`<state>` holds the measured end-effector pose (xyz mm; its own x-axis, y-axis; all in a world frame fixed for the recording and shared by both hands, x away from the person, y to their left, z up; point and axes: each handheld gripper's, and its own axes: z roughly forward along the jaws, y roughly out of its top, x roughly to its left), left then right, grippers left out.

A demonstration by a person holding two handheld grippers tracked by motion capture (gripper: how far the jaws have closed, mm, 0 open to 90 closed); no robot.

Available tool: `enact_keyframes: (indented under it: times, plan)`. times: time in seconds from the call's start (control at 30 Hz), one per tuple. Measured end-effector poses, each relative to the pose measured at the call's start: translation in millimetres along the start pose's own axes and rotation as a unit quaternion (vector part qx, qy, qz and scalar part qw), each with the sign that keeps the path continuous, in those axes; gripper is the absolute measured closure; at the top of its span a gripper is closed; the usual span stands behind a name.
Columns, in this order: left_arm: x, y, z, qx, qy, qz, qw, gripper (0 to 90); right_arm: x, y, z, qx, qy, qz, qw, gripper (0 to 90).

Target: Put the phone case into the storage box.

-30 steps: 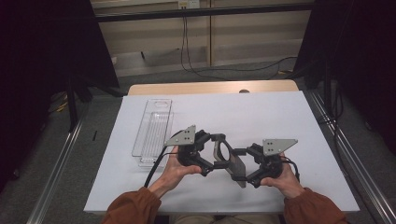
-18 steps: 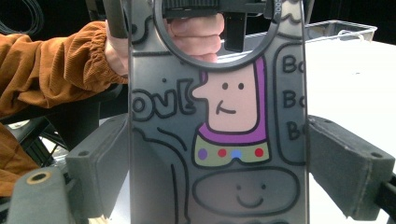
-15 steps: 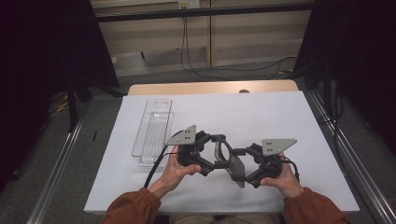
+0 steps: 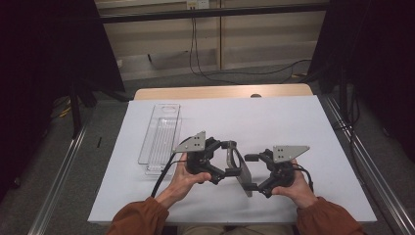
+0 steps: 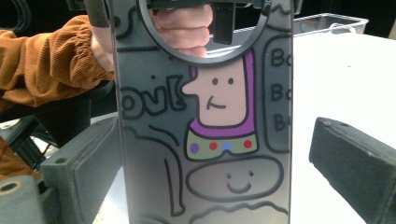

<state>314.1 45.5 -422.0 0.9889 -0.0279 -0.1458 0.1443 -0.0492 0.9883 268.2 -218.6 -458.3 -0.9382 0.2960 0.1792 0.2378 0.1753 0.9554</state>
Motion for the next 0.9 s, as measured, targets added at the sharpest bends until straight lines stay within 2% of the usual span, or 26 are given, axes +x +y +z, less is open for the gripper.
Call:
enact_keyframes:
  times: [0.47,0.5,0.6,0.73,0.8,0.9]
  plan:
    - [2.9,4.9,-9.9,-0.005,0.036,-0.007,0.9993,12.3,-3.9,1.5,-9.5,-0.016,-0.048,0.015,0.9986,0.4]
    - [2.7,5.4,-11.0,-0.003,0.046,-0.005,0.9989,12.3,-4.1,1.7,-10.2,-0.016,-0.052,0.016,0.9984,0.5]
    - [2.7,5.5,-13.1,-0.004,0.052,-0.008,0.9986,12.3,-4.4,2.0,-13.4,-0.017,-0.064,0.016,0.9977,0.5]
    - [2.5,5.6,-16.6,0.001,0.067,-0.007,0.9978,12.3,-3.8,1.3,-17.3,-0.012,-0.09,0.019,0.9957,0.9]
    - [1.7,5.4,-17.9,-0.004,0.073,-0.013,0.9972,12.3,-4.0,0.5,-18.9,-0.012,-0.097,0.024,0.9949,0.6]
    - [2.6,6.5,-21.6,0.001,0.083,-0.008,0.9965,12.3,-3.1,0.9,-20.4,-0.01,-0.123,0.021,0.9922,1.0]
